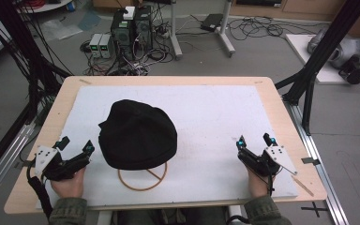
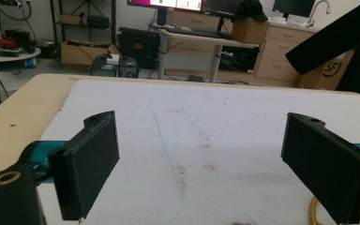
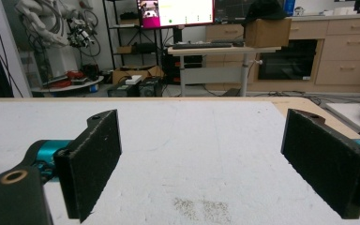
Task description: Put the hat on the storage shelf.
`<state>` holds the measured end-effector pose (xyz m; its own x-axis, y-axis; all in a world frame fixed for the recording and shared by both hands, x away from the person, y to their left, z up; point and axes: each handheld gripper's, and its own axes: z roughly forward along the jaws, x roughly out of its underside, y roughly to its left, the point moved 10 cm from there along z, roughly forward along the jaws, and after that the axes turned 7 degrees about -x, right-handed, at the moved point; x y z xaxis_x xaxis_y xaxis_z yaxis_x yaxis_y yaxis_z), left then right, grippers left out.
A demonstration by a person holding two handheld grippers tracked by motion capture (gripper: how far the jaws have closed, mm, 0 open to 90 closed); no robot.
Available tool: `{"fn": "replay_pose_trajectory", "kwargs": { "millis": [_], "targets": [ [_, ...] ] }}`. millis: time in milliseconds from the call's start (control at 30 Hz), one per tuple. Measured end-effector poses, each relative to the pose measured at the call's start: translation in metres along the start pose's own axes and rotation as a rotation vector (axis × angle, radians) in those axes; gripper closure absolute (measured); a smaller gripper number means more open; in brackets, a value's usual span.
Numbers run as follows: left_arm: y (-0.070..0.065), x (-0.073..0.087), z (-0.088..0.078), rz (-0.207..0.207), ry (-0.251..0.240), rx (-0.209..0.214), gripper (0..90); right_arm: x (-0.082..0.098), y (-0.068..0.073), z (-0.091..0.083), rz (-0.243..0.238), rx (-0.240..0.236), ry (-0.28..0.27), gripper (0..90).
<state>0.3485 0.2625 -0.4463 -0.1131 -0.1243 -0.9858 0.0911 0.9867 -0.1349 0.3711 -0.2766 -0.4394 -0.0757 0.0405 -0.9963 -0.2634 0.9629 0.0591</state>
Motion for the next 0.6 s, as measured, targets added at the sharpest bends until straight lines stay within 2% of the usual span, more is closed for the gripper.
{"fn": "replay_pose_trajectory", "kwargs": {
  "millis": [300,600],
  "targets": [
    [-0.0034,0.0007,0.0013,0.0,0.004,0.012,11.7,0.0024,0.0001,0.0,-0.011,-0.006,0.012,11.6],
    [-0.0032,0.0001,0.0024,-0.006,0.001,0.014,11.7,0.0036,-0.0022,-0.0017,0.001,-0.007,0.02,11.6]
  ]
}}
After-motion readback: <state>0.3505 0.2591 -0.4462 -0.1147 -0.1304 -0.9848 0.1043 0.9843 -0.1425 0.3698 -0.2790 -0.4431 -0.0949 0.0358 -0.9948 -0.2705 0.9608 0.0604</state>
